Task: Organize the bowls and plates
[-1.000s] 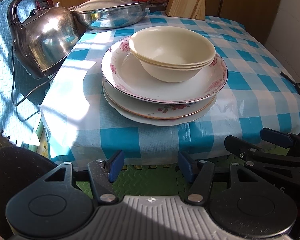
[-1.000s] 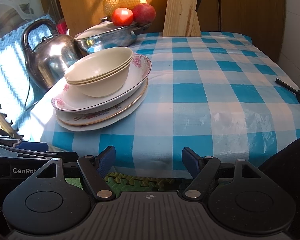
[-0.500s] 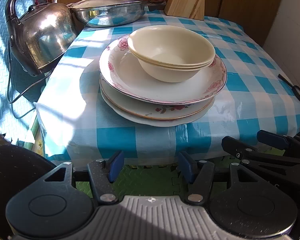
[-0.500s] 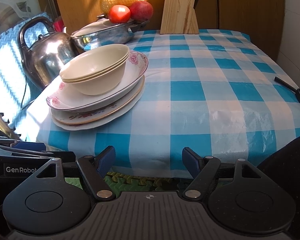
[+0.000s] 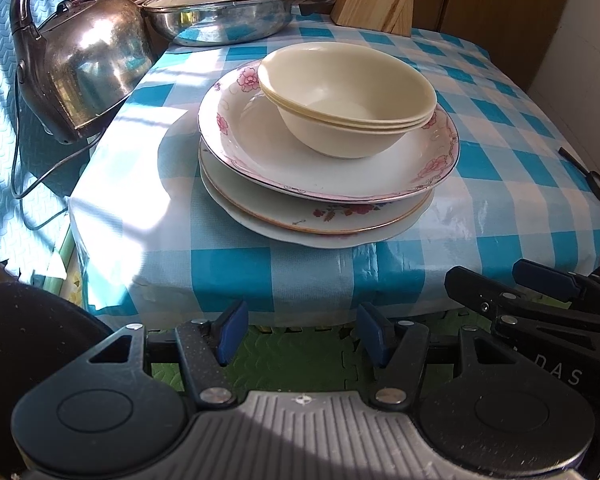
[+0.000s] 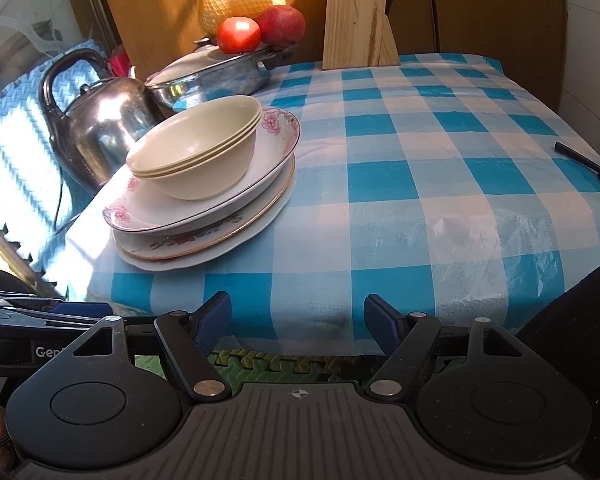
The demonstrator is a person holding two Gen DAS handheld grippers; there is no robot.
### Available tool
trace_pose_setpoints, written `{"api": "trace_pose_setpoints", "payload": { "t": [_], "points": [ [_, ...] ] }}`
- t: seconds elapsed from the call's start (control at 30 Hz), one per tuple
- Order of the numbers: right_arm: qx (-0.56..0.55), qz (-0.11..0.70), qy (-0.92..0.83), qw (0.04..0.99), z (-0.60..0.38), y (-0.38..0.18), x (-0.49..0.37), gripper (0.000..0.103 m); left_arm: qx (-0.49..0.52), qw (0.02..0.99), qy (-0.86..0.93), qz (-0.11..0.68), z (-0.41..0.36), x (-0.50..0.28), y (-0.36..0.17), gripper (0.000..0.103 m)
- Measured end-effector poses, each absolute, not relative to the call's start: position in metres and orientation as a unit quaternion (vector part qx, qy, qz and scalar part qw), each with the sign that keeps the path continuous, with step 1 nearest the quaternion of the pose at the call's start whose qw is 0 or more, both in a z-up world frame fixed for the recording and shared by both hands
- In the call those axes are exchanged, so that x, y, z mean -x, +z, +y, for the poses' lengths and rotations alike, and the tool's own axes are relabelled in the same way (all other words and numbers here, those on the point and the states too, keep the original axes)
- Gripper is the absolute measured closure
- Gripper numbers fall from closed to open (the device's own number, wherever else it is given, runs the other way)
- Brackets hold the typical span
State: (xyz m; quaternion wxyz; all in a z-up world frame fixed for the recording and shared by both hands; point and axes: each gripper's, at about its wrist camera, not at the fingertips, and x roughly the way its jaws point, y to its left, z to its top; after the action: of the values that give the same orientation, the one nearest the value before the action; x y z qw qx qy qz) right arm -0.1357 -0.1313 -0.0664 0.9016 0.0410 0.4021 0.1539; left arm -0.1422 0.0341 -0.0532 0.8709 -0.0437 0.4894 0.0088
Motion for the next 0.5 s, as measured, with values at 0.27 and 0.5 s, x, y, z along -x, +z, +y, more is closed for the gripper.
{"api": "trace_pose_setpoints", "payload": {
  "t": [0.27, 0.5],
  "points": [
    [-0.047, 0.403, 0.155, 0.901, -0.132, -0.0665, 0.1354, 0.024, 0.044, 0.872, 0.011, 0.488, 0.0341, 0.143, -0.0528, 0.048],
    [-0.052, 0.4, 0.156, 0.902, -0.1328, -0.0659, 0.1357, 0.024, 0.05, 0.877, 0.013, 0.477, 0.0369, 0.1441, -0.0508, 0.043]
  ]
}}
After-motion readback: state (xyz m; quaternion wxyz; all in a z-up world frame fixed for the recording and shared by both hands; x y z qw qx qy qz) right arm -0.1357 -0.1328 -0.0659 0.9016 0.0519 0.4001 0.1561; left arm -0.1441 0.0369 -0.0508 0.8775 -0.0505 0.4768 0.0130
